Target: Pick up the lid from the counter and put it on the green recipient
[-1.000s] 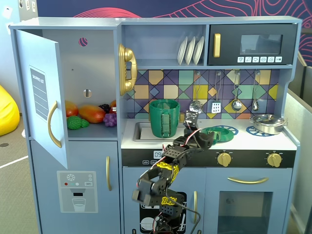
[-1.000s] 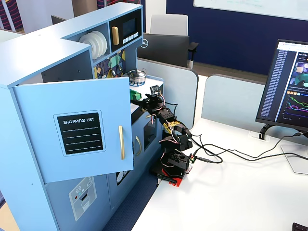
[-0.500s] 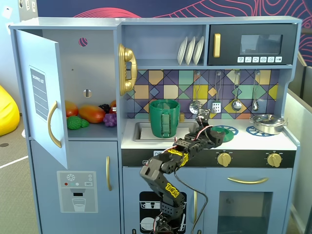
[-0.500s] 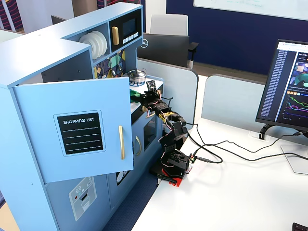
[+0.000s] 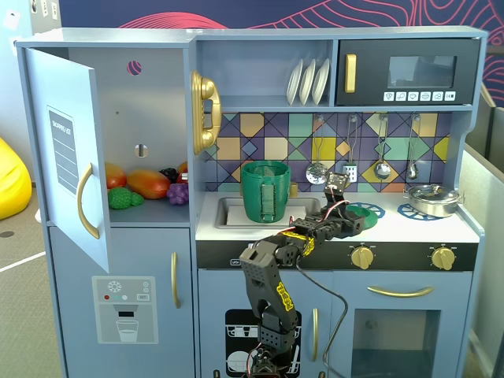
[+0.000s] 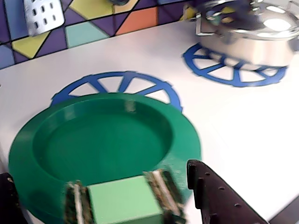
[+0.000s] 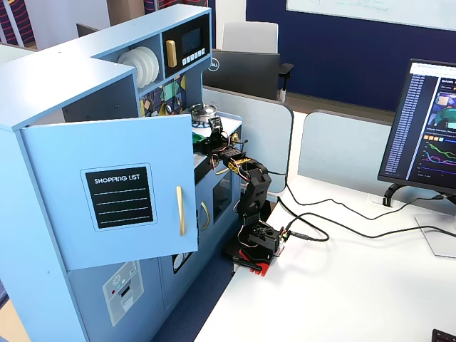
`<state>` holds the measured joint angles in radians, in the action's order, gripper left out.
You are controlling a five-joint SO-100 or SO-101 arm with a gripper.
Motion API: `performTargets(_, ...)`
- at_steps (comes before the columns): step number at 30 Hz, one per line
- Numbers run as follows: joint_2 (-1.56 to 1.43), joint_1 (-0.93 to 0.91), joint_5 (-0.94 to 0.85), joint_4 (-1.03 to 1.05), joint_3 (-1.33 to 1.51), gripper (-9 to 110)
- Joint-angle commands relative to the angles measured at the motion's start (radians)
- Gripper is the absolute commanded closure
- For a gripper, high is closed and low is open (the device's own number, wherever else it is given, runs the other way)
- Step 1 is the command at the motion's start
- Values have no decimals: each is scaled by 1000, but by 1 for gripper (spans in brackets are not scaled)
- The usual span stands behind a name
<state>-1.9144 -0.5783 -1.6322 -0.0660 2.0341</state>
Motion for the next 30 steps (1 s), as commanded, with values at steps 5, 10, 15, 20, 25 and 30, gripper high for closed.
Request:
performTargets(5, 35, 37, -28, -40, -97, 102)
performTargets(10, 29, 40, 5, -80, -92, 102)
performTargets(15, 2, 51, 5, -84, -156, 102)
performTargets(20, -94, 83, 38, 40, -261, 102)
performTargets(25, -190, 143, 54, 212, -364, 102)
performTargets(30, -189, 212, 21, 281, -502, 102)
